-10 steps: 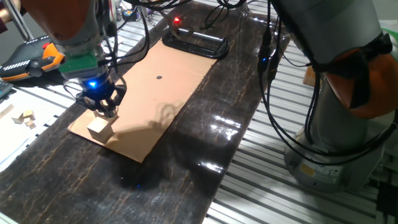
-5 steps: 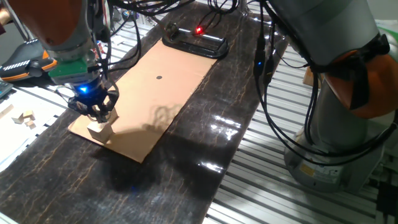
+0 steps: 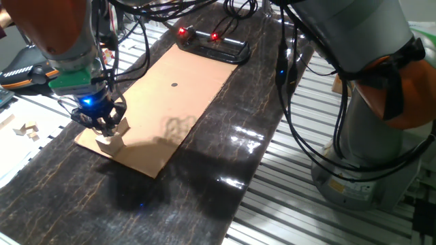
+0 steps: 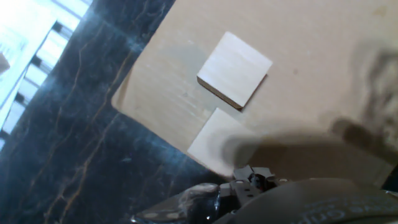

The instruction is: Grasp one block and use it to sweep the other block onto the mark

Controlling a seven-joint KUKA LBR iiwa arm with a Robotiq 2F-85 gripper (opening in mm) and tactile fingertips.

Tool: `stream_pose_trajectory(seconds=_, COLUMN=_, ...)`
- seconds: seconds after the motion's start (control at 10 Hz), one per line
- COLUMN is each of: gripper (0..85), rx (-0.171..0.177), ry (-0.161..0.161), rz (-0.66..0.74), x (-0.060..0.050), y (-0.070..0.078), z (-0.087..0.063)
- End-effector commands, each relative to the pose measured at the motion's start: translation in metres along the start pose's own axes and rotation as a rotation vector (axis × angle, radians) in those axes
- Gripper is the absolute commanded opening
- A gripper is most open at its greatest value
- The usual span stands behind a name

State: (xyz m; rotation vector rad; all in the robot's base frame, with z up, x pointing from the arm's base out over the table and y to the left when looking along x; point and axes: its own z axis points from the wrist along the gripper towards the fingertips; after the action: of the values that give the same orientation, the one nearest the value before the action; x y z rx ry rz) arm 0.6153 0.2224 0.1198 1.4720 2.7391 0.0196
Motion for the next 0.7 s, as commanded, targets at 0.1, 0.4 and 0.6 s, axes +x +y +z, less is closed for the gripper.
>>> stream_pose_trajectory(seconds=0.1, gripper=0.7, rx=-0.021, ry=0.001, rz=0.063, x=-0.0034, y=0.001, z=0.0018)
stream_pose_trajectory(seconds=0.4, gripper=2.0, rx=-0.031, ry=-0.009, rz=0.061, x=-0.0039, y=0.001, z=0.0007)
stream_pose_trajectory(seconds=0.6, gripper=15.7, rx=-0.041, ry=-0.013, rz=0.048, x=-0.0049, y=-0.0005, z=0.0011)
